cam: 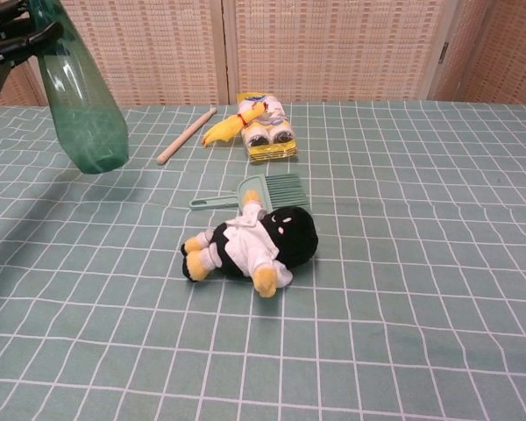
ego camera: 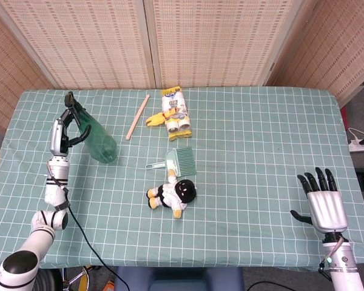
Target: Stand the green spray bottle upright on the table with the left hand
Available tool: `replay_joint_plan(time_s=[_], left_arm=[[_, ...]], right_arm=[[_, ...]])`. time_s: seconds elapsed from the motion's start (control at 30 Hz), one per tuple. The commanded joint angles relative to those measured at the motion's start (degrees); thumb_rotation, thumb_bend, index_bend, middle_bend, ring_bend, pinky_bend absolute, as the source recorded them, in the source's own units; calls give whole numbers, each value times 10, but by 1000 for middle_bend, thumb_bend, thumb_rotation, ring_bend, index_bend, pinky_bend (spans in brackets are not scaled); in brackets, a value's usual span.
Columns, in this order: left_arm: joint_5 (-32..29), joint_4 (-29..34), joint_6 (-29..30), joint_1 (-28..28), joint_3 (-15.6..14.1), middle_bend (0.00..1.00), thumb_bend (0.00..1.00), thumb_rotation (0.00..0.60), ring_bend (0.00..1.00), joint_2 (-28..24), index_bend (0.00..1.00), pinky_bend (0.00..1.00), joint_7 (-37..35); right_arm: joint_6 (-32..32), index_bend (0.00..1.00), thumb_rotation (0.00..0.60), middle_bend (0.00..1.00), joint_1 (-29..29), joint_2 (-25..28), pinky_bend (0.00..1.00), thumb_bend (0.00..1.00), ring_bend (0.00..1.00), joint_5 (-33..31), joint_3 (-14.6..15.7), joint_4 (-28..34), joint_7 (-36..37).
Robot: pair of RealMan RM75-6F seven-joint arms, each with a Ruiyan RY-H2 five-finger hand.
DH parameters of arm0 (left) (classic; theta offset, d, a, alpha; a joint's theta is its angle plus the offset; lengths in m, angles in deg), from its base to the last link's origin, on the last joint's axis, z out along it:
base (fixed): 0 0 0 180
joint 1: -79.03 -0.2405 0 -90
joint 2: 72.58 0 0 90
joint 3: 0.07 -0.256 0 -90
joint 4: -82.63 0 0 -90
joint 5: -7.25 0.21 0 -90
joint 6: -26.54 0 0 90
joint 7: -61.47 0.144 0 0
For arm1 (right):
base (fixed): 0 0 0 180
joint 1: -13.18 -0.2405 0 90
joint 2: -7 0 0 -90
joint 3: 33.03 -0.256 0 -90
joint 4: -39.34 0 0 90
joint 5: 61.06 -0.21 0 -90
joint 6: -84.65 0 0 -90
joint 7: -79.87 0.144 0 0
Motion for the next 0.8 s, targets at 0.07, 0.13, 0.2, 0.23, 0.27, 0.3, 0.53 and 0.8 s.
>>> replay_joint_plan(time_s=[0.07,0.13,0.2,0.23,0.27,0.3,0.53,0.8], left_arm=[[9,-10,2,-12,-14,591,257,600,454,5,356,234,-17],[12,-12,6,-15,-18,591,256,600,449,6,356,232,-24],[16,-13,17,-20,-22,590,254,600,441,7,355,230,-31],[17,-14,23,-22,-24,590,254,600,438,7,354,229,-32],[19,-14,28,-24,-26,589,253,600,437,8,352,228,-35],[20,-13,30,-26,-28,588,252,600,437,8,351,228,-39],[33,-14,27,-35,-47,553,238,600,407,10,312,214,-54],[42,-21,30,-39,-60,400,205,600,297,13,158,175,-73]], right_arm=[[0,185,600,169,-2,-2,30,0,0,-9,0,9,-17],[0,183,600,169,-2,-2,33,0,0,-12,0,11,-22],[0,182,600,169,-3,-3,36,0,0,-15,-1,12,-24],[-1,181,600,169,-3,-3,37,0,0,-16,-1,13,-26],[-1,181,600,169,-3,-3,38,0,0,-16,-1,13,-27],[-1,180,600,169,-4,-3,39,0,0,-17,-1,14,-27],[-4,180,600,177,-4,-3,45,0,0,-7,3,10,-18],[-5,180,600,177,-5,-4,46,0,0,-8,4,11,-22]])
